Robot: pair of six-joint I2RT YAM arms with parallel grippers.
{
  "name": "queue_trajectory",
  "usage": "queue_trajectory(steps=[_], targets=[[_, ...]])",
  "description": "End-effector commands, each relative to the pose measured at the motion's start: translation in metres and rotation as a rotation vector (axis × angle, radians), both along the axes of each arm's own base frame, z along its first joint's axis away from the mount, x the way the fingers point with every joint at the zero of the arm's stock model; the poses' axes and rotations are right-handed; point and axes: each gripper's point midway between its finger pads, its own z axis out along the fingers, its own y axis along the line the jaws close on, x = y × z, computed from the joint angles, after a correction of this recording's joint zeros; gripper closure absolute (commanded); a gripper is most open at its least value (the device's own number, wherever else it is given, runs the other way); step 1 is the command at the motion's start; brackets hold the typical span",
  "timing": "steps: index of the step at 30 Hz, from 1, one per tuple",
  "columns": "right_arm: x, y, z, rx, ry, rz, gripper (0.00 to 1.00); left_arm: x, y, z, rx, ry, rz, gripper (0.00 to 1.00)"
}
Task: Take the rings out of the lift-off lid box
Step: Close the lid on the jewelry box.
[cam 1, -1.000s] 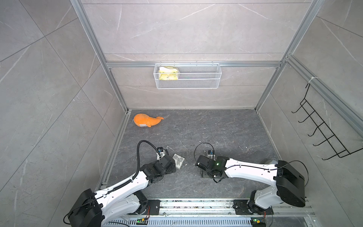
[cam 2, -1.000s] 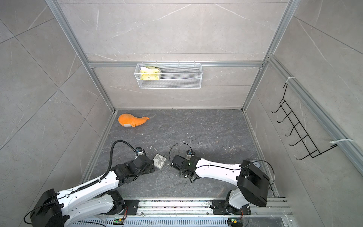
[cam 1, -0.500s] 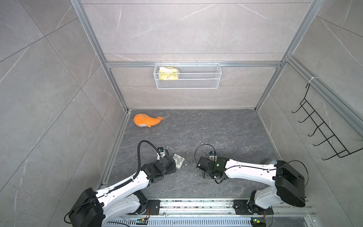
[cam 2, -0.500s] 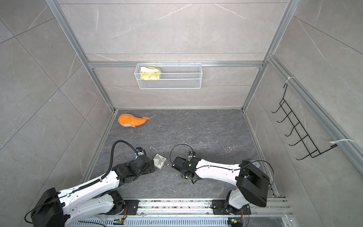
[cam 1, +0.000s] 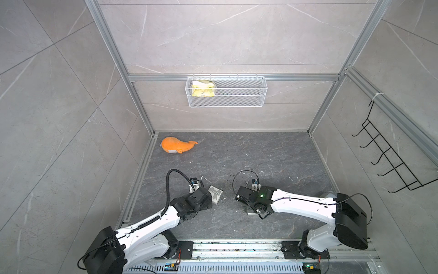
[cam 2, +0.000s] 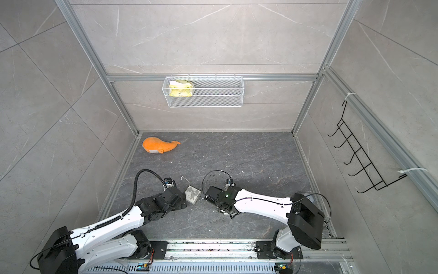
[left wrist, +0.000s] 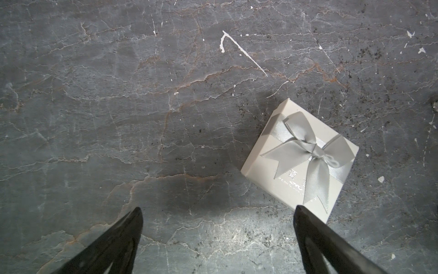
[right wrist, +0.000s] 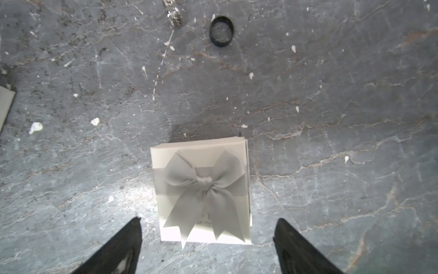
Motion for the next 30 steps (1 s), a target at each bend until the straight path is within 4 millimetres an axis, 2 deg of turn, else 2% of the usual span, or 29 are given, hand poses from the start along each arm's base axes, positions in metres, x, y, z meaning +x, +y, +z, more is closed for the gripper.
queue_trajectory(steps=[1,7,30], targets=[[-0.004,-0.002,-0.006,-0.052,0.035,0.01,0.09,0.005,0.002,0.01,0.025,-0.019,-0.005,0.0],[-0.003,0.001,-0.01,-0.079,0.048,0.016,0.07,0.003,0.004,0.008,0.028,-0.015,-0.003,0.0],[0.004,0.005,-0.027,-0.163,0.08,0.028,0.14,0.007,0.008,0.002,0.062,-0.025,0.008,0.0]])
